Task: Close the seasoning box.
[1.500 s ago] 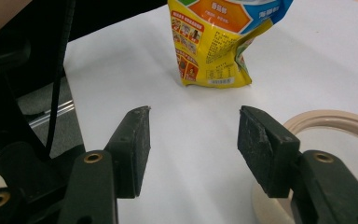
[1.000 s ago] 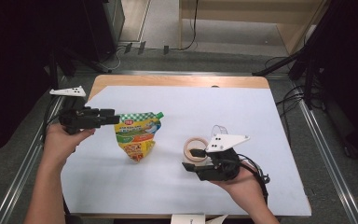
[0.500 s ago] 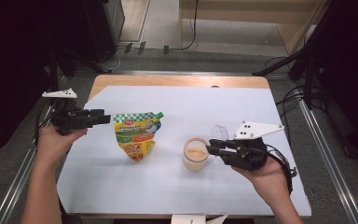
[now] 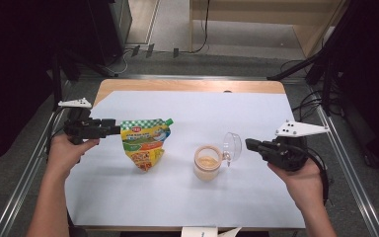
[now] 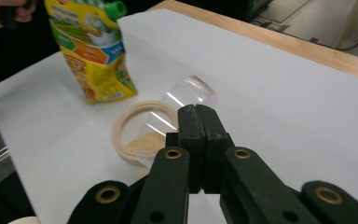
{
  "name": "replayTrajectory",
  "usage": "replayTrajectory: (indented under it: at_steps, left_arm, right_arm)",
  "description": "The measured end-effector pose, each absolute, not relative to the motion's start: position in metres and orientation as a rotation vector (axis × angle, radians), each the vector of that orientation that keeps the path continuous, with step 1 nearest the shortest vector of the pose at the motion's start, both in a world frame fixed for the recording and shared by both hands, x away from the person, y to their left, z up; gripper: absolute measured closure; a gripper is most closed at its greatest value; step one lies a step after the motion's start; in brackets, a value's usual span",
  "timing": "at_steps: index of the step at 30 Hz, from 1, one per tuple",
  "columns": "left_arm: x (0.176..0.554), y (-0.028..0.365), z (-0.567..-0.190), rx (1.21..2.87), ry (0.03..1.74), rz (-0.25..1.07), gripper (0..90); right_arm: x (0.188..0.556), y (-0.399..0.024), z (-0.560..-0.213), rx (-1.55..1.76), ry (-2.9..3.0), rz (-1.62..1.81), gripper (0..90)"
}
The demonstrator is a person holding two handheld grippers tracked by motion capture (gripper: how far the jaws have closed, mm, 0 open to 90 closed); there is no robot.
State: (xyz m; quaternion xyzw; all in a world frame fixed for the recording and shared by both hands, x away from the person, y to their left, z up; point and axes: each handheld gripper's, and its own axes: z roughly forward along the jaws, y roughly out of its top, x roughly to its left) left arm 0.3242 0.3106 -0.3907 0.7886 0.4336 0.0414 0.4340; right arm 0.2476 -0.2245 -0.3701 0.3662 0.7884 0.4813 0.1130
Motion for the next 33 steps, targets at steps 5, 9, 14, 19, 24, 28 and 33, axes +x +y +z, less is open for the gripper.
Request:
replayTrajectory:
  at_steps: [5,9,14,19,24,28,33]
  left_arm:
    - [0.325,0.307,-0.392,1.972,1.073,0.098,42.4]
    - [0.325,0.303,-0.393,1.98,1.064,0.089,42.3]
    - [0.326,0.301,-0.394,1.984,1.057,0.083,42.0]
    - [0.327,0.299,-0.395,1.985,1.029,0.069,41.7]
    - [0.331,0.299,-0.396,1.979,1.031,0.069,41.7]
    - [0.332,0.297,-0.399,2.002,1.035,0.063,41.7]
    - [0.33,0.297,-0.398,1.997,1.028,0.063,41.6]
  right_arm:
    - [0.256,-0.227,-0.386,1.128,2.308,1.359,90.0]
    - [0.26,-0.23,-0.397,1.175,2.308,1.348,90.0]
    - [0.263,-0.223,-0.408,1.175,2.338,1.319,90.0]
    - [0.265,-0.214,-0.413,1.156,2.364,1.315,90.0]
    - [0.265,-0.207,-0.416,1.144,2.386,1.331,90.0]
    - [0.264,-0.202,-0.418,1.135,2.409,1.329,90.0]
    - [0.26,-0.195,-0.415,1.108,2.416,1.346,89.5]
